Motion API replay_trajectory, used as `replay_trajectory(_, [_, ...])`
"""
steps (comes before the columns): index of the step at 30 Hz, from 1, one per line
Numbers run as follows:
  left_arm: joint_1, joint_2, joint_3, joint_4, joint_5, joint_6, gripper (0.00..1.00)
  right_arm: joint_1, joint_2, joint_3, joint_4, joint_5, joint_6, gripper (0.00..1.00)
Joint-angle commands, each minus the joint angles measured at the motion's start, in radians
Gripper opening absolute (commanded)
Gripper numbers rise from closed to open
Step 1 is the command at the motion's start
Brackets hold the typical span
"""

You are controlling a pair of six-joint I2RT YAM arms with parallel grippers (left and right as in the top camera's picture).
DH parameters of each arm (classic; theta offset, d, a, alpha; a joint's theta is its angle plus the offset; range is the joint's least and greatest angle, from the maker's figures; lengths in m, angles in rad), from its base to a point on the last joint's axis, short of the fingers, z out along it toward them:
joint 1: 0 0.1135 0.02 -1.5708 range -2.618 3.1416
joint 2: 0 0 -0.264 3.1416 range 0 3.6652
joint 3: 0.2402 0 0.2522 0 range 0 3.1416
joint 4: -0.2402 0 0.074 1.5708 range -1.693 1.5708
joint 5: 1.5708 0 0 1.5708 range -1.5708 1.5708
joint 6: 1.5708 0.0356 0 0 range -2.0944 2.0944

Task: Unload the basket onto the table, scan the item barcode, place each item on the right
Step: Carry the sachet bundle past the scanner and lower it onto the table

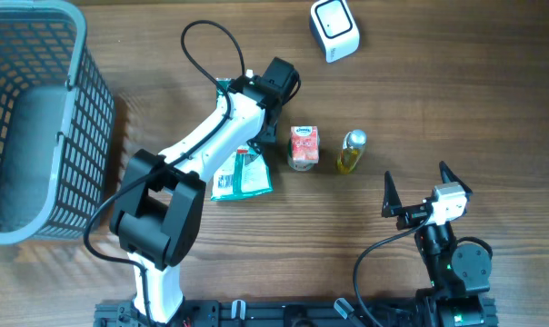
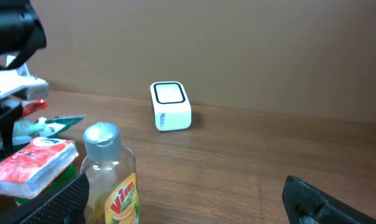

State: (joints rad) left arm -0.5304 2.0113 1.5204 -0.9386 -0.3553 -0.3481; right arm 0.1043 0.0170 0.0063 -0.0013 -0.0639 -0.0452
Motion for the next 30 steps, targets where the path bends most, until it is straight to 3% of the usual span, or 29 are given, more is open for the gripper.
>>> replay_trajectory(1, [0.005, 0.002, -0.059, 0.014, -0.095, 0.008, 0.08, 0.003, 0.001, -0.001, 0.003, -0.014, 0.019, 1.0])
replay_trajectory(5, [0.028, 0.002, -0.077, 0.024, -0.106, 0.031, 0.11, 0.003, 0.001, -0.001, 0.003, -0.014, 0.019, 1.0])
replay_trajectory(9, [0.04, 0.002, -0.077, 0.031, -0.037, 0.03, 0.3, 0.003, 0.001, -0.001, 0.003, -0.014, 0.019, 1.0])
replay_trajectory(11, [0.042, 0.002, -0.077, 0.031, -0.034, 0.03, 0.49, 0.003, 0.001, -0.001, 0.003, -0.014, 0.019, 1.0])
replay_trajectory(14, [0.05, -0.005, -0.077, 0.029, -0.034, 0.031, 0.67, 0.003, 0.001, -0.001, 0.003, -0.014, 0.019, 1.0])
replay_trajectory(22, [0.079, -0.141, -0.076, 0.026, 0.047, 0.079, 0.71, 0.003, 0.001, -0.001, 0.003, -0.014, 0.019, 1.0])
replay_trajectory(24, [0.079, -0.202, -0.076, 0.026, 0.068, 0.079, 0.67, 0.003, 0.001, -0.001, 0.003, -0.014, 0.019, 1.0])
replay_trajectory(25, [0.079, -0.224, -0.076, 0.027, 0.089, 0.079, 0.6, 0.003, 0.001, -0.001, 0.003, -0.014, 0.019, 1.0])
replay_trajectory(29, [0.079, -0.27, -0.077, 0.026, 0.161, 0.066, 0.09, 0.003, 0.001, -0.001, 0.003, -0.014, 0.019, 1.0])
replay_trajectory(30, [0.08, -0.27, -0.077, 0.022, 0.161, 0.048, 0.06, 0.003, 0.001, -0.001, 0.003, -0.014, 0.019, 1.0])
